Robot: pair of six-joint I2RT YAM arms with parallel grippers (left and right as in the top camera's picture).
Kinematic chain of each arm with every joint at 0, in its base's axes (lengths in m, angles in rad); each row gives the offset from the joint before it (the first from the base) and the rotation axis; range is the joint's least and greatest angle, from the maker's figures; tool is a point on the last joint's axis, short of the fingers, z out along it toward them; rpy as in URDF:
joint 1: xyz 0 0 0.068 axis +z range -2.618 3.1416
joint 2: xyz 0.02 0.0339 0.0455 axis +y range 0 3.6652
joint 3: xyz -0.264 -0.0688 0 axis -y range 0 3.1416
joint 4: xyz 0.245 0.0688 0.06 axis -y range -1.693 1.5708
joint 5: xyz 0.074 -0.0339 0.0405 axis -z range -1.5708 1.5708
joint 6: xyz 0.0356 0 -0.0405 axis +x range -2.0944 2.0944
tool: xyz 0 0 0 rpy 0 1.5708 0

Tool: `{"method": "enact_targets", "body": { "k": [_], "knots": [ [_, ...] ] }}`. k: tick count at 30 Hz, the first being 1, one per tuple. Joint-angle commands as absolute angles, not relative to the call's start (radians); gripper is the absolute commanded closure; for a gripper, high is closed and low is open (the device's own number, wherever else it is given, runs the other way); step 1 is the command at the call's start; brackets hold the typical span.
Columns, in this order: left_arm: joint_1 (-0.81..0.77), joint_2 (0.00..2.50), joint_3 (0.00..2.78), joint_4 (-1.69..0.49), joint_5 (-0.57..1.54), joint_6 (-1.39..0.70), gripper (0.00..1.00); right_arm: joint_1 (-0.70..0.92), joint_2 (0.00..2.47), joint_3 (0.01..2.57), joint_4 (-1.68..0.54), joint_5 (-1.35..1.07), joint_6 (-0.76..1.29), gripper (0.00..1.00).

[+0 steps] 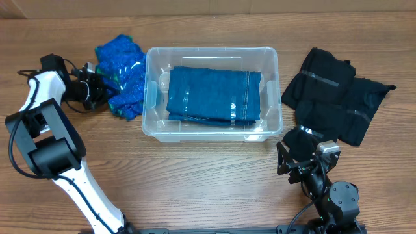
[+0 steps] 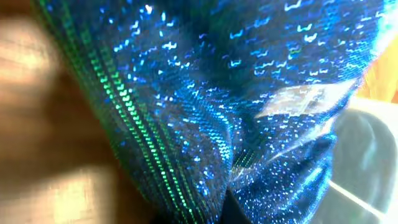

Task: Pack container
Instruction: 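Move the left gripper to the sparkly blue fabric and grasp it, then carry the sparkly fabric with the left gripper into the bin's left side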

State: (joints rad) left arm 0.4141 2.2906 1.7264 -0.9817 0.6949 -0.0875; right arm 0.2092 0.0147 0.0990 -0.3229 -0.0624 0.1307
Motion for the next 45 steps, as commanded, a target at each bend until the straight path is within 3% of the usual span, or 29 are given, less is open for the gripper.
{"method": "enact_targets", "body": {
  "k": [1,7,14,25,30,45],
  "knots": [
    [0.419,2.162,1.926,-1.16,0.655,0.024,0.96,0.205,0.003,0.098,-0.319,-0.054,0.134,0.0],
    [0.41,1.966,2.185,-1.416,0.661,0.06,0.96,0.205,0.003,0.098,-0.319,-0.054,0.135,0.0],
    [0.29,1.766,2.241,-1.502,0.759,0.076,0.96,0.205,0.003,0.098,-0.319,-0.054,0.135,0.0],
    [-0.295,1.786,2.191,-1.275,0.451,-0.217,0.96,0.205,0.003,0.098,-0.319,-0.054,0.135,0.0],
    [-0.458,1.909,2.181,-1.183,0.347,-0.397,0.96,0.205,0.003,0.098,-0.319,-0.054,0.134,0.0],
    [-0.435,2.047,2.181,-1.4,0.15,-0.395,0.96,0.205,0.003,0.098,-0.319,-0.054,0.134,0.0]
  ]
}}
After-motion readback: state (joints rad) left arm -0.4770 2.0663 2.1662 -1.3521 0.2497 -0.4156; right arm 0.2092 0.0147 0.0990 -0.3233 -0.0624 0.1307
